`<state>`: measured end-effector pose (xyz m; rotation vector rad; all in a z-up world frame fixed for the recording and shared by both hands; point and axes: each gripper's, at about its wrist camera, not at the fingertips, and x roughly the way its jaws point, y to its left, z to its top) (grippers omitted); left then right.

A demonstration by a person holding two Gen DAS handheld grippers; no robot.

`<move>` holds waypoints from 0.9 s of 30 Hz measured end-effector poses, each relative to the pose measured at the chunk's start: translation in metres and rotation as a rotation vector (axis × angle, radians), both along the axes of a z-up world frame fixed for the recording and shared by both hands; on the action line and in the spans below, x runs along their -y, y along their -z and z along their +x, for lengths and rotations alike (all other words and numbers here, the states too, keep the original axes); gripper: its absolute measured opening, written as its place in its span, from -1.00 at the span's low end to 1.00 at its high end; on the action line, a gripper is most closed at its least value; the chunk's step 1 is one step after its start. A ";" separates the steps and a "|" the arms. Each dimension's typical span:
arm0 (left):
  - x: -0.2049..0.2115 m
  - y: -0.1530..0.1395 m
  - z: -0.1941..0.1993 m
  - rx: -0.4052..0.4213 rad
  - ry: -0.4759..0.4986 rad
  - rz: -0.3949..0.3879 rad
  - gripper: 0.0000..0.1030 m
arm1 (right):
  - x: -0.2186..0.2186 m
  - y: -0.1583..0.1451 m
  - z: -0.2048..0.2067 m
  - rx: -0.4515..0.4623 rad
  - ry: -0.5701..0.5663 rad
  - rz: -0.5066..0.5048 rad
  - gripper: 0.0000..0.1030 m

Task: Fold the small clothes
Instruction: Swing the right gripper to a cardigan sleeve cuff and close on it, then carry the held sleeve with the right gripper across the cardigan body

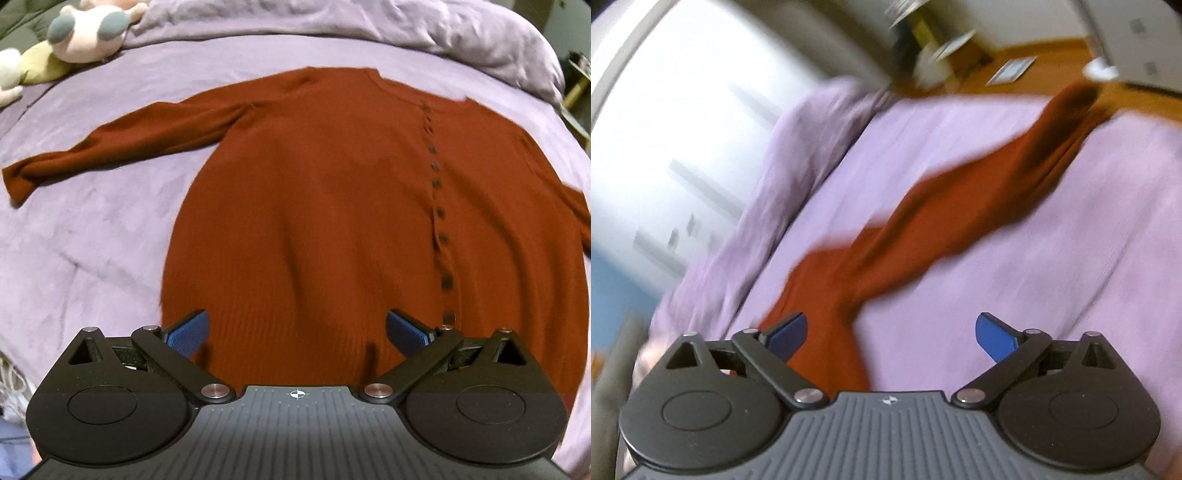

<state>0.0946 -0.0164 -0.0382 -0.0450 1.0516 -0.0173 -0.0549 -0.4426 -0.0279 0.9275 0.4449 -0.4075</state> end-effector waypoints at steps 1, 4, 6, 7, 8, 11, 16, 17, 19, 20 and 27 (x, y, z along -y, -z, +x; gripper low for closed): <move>0.001 0.002 0.005 0.001 -0.015 -0.017 1.00 | 0.019 0.005 -0.001 0.005 0.058 -0.003 0.61; 0.004 0.011 0.021 -0.009 -0.057 -0.060 1.00 | 0.061 0.031 -0.001 -0.006 0.170 0.065 -0.21; 0.006 0.015 0.027 -0.004 -0.068 -0.067 1.00 | 0.080 0.049 0.001 -0.007 0.213 0.117 -0.34; 0.008 0.017 0.029 -0.004 -0.071 -0.065 1.00 | 0.088 0.058 0.001 0.006 0.232 0.142 -0.36; 0.010 0.020 0.030 -0.005 -0.073 -0.064 1.00 | 0.093 0.063 0.002 0.013 0.249 0.158 -0.40; 0.009 0.028 0.032 -0.031 -0.083 -0.081 1.00 | 0.107 0.080 -0.002 0.061 0.318 0.196 -0.44; 0.010 0.039 0.032 -0.041 -0.082 -0.064 1.00 | 0.129 0.094 -0.006 0.157 0.385 0.279 -0.45; 0.010 0.041 0.032 -0.038 -0.073 -0.057 1.00 | 0.132 0.095 -0.006 0.165 0.389 0.288 -0.45; 0.011 0.042 0.033 -0.036 -0.059 -0.048 1.00 | 0.142 0.095 -0.005 0.186 0.384 0.286 -0.45; 0.010 0.043 0.034 -0.038 -0.057 -0.051 1.00 | 0.146 0.097 -0.004 0.182 0.380 0.283 -0.46; 0.004 0.043 0.040 -0.060 0.002 -0.044 1.00 | 0.153 0.069 0.008 0.065 0.381 0.132 -0.88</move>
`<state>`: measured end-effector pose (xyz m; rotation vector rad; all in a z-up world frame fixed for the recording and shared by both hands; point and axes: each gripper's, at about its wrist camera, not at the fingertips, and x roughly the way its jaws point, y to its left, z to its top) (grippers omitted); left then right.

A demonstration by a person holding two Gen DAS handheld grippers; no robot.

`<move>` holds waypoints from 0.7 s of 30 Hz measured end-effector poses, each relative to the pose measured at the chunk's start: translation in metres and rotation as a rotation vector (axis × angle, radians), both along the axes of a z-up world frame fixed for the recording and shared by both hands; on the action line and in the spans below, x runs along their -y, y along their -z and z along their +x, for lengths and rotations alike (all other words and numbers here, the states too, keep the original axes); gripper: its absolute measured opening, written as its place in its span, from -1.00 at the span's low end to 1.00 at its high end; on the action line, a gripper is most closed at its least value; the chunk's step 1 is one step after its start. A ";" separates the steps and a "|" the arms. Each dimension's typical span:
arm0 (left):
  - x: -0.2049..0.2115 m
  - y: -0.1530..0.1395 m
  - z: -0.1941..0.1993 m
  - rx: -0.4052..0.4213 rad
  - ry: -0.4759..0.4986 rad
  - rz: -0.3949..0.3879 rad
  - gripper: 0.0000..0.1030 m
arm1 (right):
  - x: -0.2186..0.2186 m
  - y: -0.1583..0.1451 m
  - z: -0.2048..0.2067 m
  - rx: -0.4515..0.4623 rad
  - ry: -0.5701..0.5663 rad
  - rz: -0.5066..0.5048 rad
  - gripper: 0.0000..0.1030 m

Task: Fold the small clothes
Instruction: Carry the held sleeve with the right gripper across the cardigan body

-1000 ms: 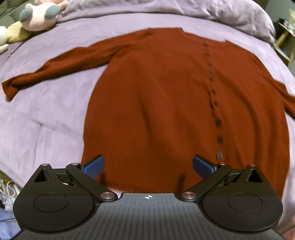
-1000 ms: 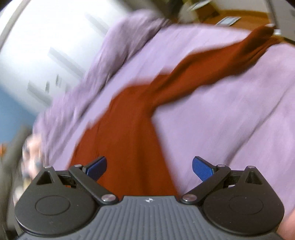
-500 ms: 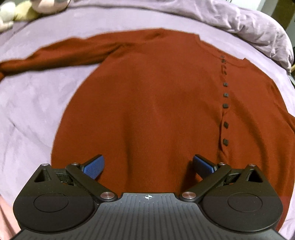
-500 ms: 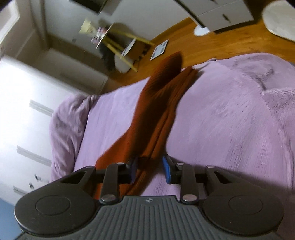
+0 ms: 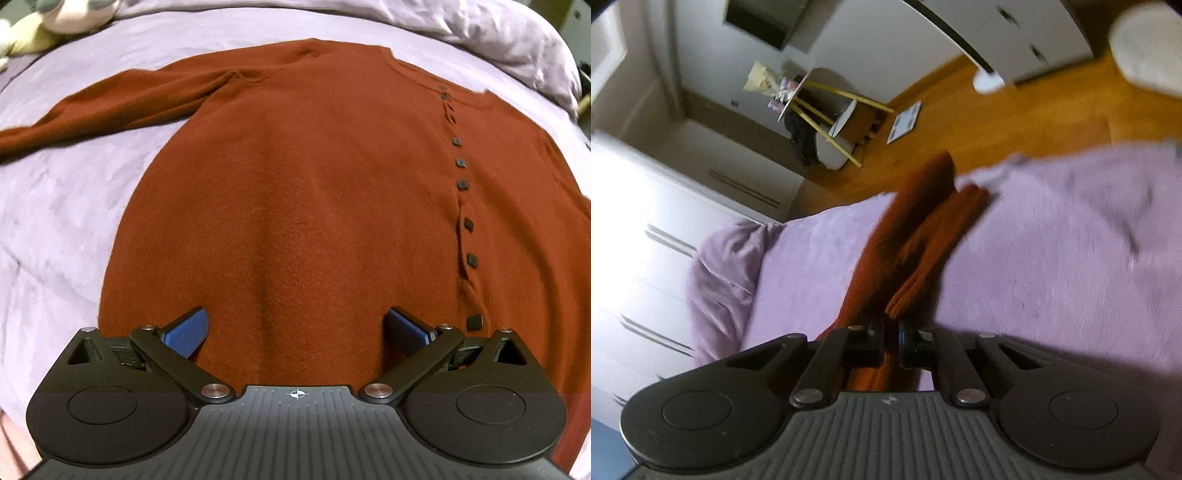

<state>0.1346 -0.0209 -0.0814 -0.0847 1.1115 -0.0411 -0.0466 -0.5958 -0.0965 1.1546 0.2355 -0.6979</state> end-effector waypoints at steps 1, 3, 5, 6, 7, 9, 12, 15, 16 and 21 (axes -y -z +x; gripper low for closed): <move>-0.001 -0.002 0.001 -0.008 0.004 0.003 1.00 | -0.003 -0.010 0.003 -0.028 -0.004 -0.042 -0.88; -0.003 -0.009 0.003 -0.015 -0.008 0.008 1.00 | -0.016 -0.033 0.011 -0.074 -0.016 -0.138 -0.88; -0.004 -0.022 0.002 0.029 -0.016 -0.001 1.00 | -0.038 -0.064 0.023 -0.083 -0.065 -0.255 -0.89; -0.004 -0.031 0.002 0.062 -0.006 -0.018 1.00 | -0.054 -0.080 0.033 -0.085 -0.113 -0.321 -0.89; -0.004 -0.040 0.004 0.097 0.011 -0.048 1.00 | -0.072 -0.095 0.044 -0.073 -0.177 -0.384 -0.89; 0.000 -0.055 0.011 0.144 0.059 -0.115 1.00 | -0.116 -0.120 0.066 -0.010 -0.342 -0.481 -0.89; 0.011 -0.071 0.026 0.201 0.141 -0.235 1.00 | -0.193 -0.135 0.101 0.091 -0.641 -0.557 -0.87; 0.021 -0.070 0.045 0.212 0.219 -0.337 1.00 | -0.246 -0.118 0.128 0.105 -0.874 -0.481 -0.84; 0.023 -0.067 0.052 0.203 0.232 -0.360 1.00 | -0.259 -0.108 0.134 0.084 -0.898 -0.451 -0.83; 0.027 -0.040 0.087 0.125 0.213 -0.468 1.00 | -0.260 -0.069 0.129 0.017 -0.869 -0.281 -0.82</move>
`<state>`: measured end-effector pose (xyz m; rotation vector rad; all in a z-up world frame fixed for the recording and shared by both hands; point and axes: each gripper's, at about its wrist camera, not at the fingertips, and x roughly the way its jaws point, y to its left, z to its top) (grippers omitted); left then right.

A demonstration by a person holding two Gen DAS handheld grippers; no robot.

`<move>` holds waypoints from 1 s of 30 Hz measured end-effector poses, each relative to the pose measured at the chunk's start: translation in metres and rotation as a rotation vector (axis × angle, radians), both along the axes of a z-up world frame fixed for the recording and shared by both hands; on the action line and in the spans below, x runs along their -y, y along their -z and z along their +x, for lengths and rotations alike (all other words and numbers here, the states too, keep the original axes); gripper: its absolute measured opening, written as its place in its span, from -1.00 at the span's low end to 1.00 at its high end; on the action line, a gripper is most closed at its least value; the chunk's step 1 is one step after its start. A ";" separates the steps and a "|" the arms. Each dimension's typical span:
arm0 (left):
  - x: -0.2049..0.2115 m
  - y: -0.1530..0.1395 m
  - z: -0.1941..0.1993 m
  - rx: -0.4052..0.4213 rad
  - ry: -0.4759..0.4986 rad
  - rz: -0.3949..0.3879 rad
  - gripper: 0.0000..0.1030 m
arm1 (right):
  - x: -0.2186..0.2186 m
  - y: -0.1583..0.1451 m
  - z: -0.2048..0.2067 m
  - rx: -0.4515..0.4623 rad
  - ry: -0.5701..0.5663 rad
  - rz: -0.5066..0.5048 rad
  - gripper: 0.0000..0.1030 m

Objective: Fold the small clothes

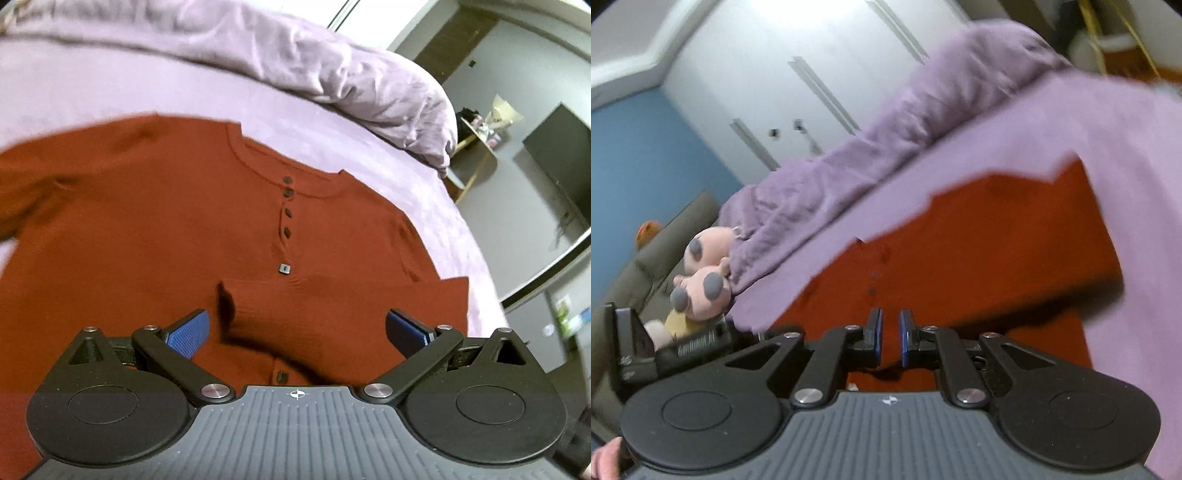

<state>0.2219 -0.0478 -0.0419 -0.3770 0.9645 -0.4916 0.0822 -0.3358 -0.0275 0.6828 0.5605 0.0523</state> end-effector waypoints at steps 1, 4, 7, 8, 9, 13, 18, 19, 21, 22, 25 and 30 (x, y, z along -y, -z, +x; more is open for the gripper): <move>0.001 0.007 0.008 -0.018 0.001 -0.017 1.00 | 0.002 0.006 -0.005 -0.015 0.010 0.012 -0.82; 0.000 0.019 0.023 -0.057 -0.028 -0.001 0.82 | 0.004 0.019 -0.020 -0.050 0.027 0.016 -0.82; -0.012 0.025 0.027 -0.079 -0.053 -0.008 0.64 | 0.011 0.036 -0.032 -0.082 0.028 0.028 -0.82; -0.016 0.028 0.028 -0.091 -0.058 -0.035 0.64 | 0.011 0.040 -0.034 -0.089 0.025 0.034 -0.82; -0.021 0.031 0.029 -0.108 -0.059 -0.068 0.63 | 0.011 0.043 -0.035 -0.094 0.020 0.039 -0.82; -0.021 0.039 0.036 -0.154 -0.043 -0.147 0.44 | 0.012 0.050 -0.031 -0.105 0.015 0.057 -0.82; -0.005 0.044 0.047 -0.173 0.025 -0.123 -0.68 | 0.008 0.049 -0.030 -0.108 0.017 0.060 -0.82; -0.003 0.042 0.049 -0.163 0.032 -0.114 -0.69 | 0.007 0.049 -0.030 -0.110 0.016 0.057 -0.82; 0.001 0.032 0.053 -0.124 0.043 -0.089 -0.73 | 0.008 0.048 -0.031 -0.113 0.018 0.051 -0.82; 0.002 0.024 0.055 -0.093 0.048 -0.083 -0.75 | 0.008 0.047 -0.030 -0.114 0.018 0.045 -0.82; -0.002 -0.008 0.066 0.020 0.048 -0.073 -0.75 | 0.013 0.044 -0.023 -0.114 0.033 0.033 -0.82; -0.025 -0.047 0.088 0.220 -0.028 0.089 -0.74 | 0.021 0.032 -0.005 -0.088 0.063 -0.036 -0.82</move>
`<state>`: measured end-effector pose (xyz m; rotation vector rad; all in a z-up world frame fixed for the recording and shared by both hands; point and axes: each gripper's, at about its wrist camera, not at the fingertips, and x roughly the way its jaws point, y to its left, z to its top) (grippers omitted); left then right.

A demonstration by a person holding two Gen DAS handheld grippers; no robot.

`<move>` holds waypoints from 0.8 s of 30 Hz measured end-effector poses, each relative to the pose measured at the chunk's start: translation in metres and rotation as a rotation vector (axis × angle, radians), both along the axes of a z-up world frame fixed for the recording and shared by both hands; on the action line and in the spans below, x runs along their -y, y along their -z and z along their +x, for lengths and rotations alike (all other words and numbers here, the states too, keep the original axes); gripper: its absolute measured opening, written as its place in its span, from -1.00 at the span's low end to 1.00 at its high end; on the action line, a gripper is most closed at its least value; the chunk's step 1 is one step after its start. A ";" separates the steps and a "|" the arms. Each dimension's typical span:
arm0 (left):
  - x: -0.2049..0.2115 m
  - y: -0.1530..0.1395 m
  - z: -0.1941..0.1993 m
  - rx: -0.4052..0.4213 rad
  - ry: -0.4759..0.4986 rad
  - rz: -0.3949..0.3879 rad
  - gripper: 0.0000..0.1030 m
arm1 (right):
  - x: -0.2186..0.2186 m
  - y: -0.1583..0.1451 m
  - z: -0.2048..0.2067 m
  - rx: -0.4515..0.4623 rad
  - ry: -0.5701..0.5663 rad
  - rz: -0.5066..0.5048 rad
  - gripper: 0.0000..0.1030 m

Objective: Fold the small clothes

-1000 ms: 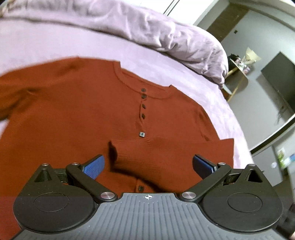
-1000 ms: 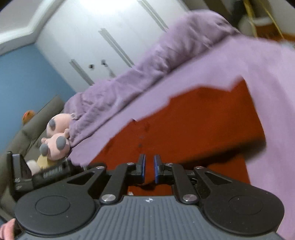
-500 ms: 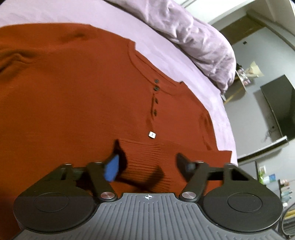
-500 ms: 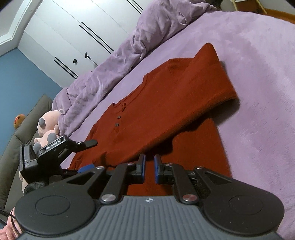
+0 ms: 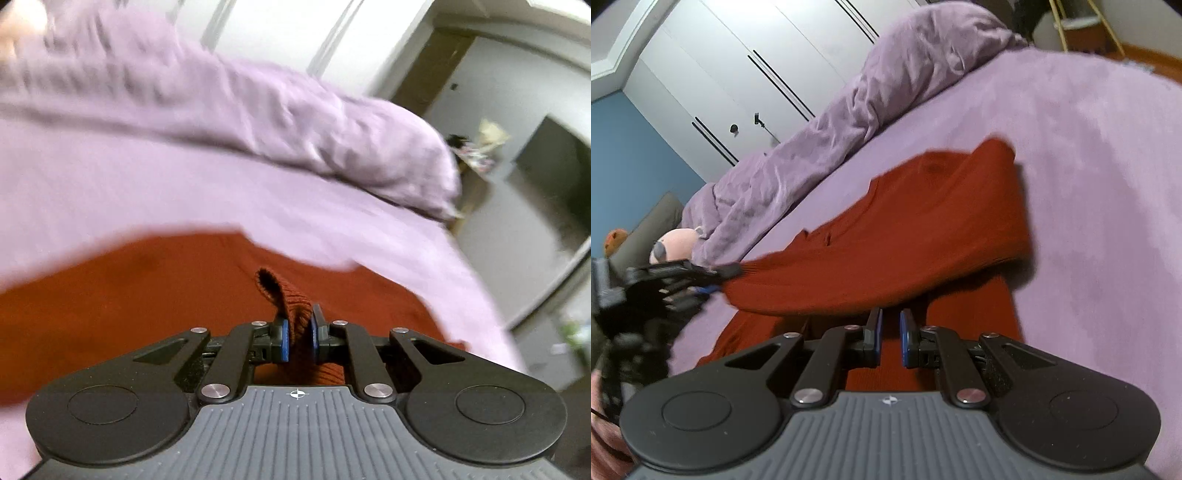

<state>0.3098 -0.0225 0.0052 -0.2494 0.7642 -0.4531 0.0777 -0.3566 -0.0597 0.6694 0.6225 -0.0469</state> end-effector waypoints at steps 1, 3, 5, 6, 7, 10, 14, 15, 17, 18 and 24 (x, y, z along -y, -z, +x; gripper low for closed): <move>-0.005 0.001 0.006 0.022 -0.022 0.055 -0.73 | 0.001 -0.001 0.005 -0.002 0.006 -0.017 -0.81; -0.015 0.014 0.018 0.000 -0.053 0.119 -0.73 | 0.005 -0.002 0.017 -0.006 0.014 -0.036 -0.76; -0.026 0.035 0.028 -0.076 -0.070 0.111 -0.71 | 0.009 -0.001 0.029 -0.013 0.024 -0.052 -0.58; -0.033 0.047 0.031 -0.118 -0.079 0.089 -0.70 | 0.010 -0.001 0.034 -0.014 0.029 -0.060 -0.45; -0.038 0.057 0.030 -0.140 -0.087 0.067 -0.67 | 0.013 0.000 0.040 -0.016 0.035 -0.071 -0.39; -0.056 0.071 0.029 -0.169 -0.109 -0.021 -0.34 | 0.021 0.000 0.055 -0.024 0.061 -0.090 -0.34; -0.056 0.076 0.034 -0.189 -0.079 -0.113 -0.15 | 0.034 -0.001 0.078 -0.055 0.097 -0.117 -0.21; -0.052 0.078 0.037 -0.195 -0.064 -0.107 -0.16 | 0.036 0.000 0.085 -0.067 0.102 -0.127 -0.20; -0.042 0.078 0.041 -0.186 -0.041 -0.065 -0.77 | 0.039 0.002 0.098 -0.090 0.109 -0.148 -0.19; -0.038 0.075 0.043 -0.174 -0.037 -0.034 -0.75 | 0.040 0.004 0.103 -0.102 0.111 -0.157 -0.19; -0.035 0.039 0.047 0.008 -0.049 0.025 -0.78 | 0.037 0.018 0.131 -0.169 0.099 -0.208 -0.23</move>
